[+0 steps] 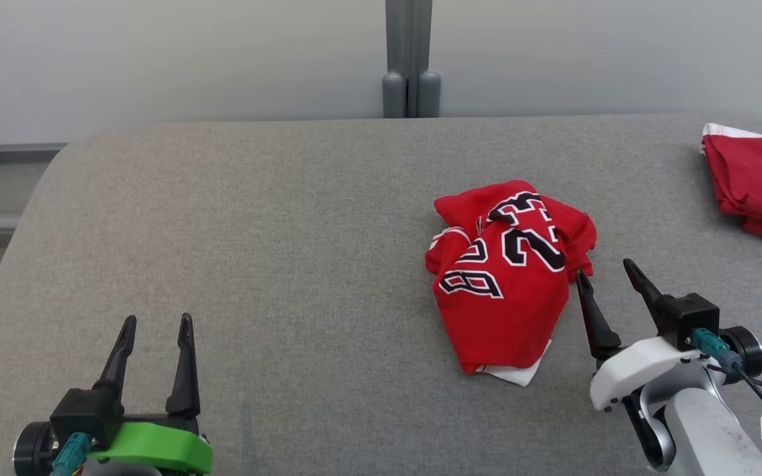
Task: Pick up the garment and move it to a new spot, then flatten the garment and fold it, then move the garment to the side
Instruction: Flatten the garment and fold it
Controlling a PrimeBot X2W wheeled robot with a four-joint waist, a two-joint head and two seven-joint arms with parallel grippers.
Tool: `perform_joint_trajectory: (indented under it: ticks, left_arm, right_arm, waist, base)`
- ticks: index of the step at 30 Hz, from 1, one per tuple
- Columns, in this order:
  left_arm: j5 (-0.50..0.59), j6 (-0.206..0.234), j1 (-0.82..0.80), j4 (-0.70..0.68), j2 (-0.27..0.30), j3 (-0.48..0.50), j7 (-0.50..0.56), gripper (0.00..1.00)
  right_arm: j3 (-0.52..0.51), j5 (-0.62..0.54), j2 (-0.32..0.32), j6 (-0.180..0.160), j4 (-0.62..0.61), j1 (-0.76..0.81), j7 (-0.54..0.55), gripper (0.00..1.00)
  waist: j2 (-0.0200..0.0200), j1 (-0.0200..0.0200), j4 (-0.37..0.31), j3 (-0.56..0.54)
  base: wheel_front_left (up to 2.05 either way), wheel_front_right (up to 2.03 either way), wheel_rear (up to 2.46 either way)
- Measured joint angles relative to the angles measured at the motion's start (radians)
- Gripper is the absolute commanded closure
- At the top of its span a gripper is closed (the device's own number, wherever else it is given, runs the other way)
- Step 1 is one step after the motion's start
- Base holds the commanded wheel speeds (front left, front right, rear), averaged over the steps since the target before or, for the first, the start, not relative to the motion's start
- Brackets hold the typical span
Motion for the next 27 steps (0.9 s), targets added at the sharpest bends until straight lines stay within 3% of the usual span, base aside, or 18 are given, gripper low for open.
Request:
perform_joint_trajectory:
  ticks: [6,14,15,16,17,27]
  left_arm:
    - [0.003,-0.008,-0.042,0.007,-0.011,-0.019,0.000,0.00]
    - [0.009,-0.015,-0.080,0.025,-0.022,-0.031,0.000,0.00]
    - [0.009,-0.016,-0.081,0.028,-0.023,-0.032,0.000,0.00]
    - [0.010,-0.016,-0.082,0.029,-0.025,-0.033,0.000,0.00]
    - [0.011,-0.017,-0.085,0.032,-0.026,-0.035,0.000,0.00]
    - [0.014,-0.018,-0.090,0.046,-0.034,-0.023,0.000,0.00]
  right_arm:
    - [0.013,0.002,-0.022,0.000,0.184,-0.090,0.000,0.00]
    - [0.053,0.026,0.007,0.000,0.397,-0.189,-0.002,0.00]
    - [0.055,0.035,0.011,0.000,0.416,-0.197,-0.002,0.26]
    - [0.059,0.042,0.012,0.000,0.429,-0.202,-0.002,0.71]
    - [0.065,0.050,0.013,0.000,0.445,-0.206,-0.002,1.00]
    - [0.058,0.095,-0.015,0.000,0.461,-0.207,-0.002,1.00]
  waist:
    - [0.0000,0.0000,0.038,0.044]
    - [0.0000,0.0000,0.098,0.094]
    - [0.0000,0.0000,0.105,0.098]
    - [0.0000,0.0000,0.110,0.101]
    - [0.0000,0.0000,0.117,0.105]
    - [0.0000,0.0000,0.121,0.094]
  base:
    - [0.00,0.00,0.00]
    - [0.00,0.00,0.00]
    - [0.00,0.00,0.00]
    - [0.00,0.00,0.00]
    - [0.00,0.00,0.00]
    - [0.00,0.00,0.00]
